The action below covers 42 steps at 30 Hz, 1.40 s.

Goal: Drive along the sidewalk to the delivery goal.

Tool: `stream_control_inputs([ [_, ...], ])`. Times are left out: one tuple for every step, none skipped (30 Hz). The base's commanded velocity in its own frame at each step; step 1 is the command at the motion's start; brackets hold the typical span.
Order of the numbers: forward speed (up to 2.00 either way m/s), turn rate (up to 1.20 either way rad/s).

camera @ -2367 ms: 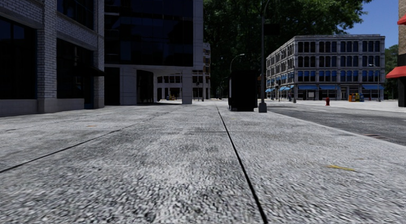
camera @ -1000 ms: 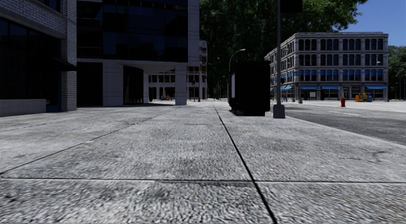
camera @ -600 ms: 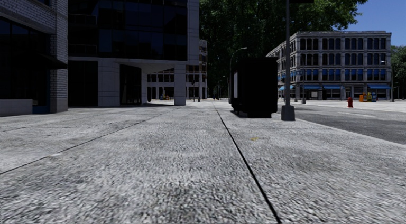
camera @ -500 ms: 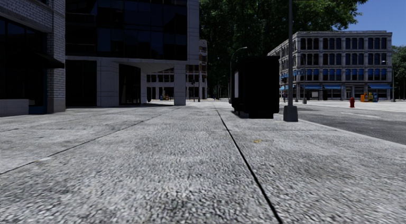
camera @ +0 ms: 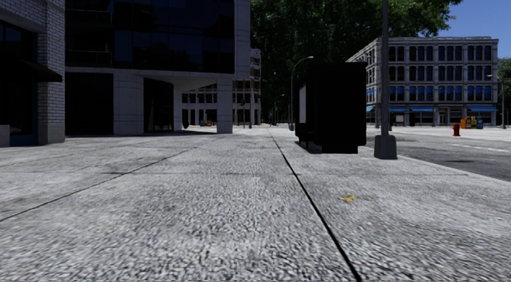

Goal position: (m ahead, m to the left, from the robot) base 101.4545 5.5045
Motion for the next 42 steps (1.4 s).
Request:
stream_control_inputs([
  [2.00,0.00],
  [2.00,0.00],
  [2.00,0.00],
  [2.00,0.00],
  [2.00,0.00],
  [2.00,0.00],
  [2.00,0.00],
  [2.00,0.00],
  [2.00,0.00],
  [2.00,0.00],
  [2.00,0.00],
  [2.00,0.00],
  [2.00,0.00],
  [2.00,0.00],
  [2.00,0.00],
  [2.00,0.00],
  [2.00,0.00],
  [2.00,0.00],
  [2.00,0.00],
  [2.00,0.00],
  [2.00,0.00],
  [2.00,0.00],
  [2.00,0.00],
  [2.00,0.00],
  [2.00,0.00],
  [2.00,0.00],
  [2.00,0.00],
  [2.00,0.00],
  [2.00,0.00],
  [2.00,0.00],
  [2.00,0.00],
  [2.00,0.00],
  [2.00,0.00],
  [2.00,0.00],
  [2.00,0.00],
  [2.00,0.00],
  [2.00,0.00],
  [2.00,0.00],
  [2.00,0.00],
  [2.00,0.00],
  [2.00,0.00],
  [2.00,0.00],
])
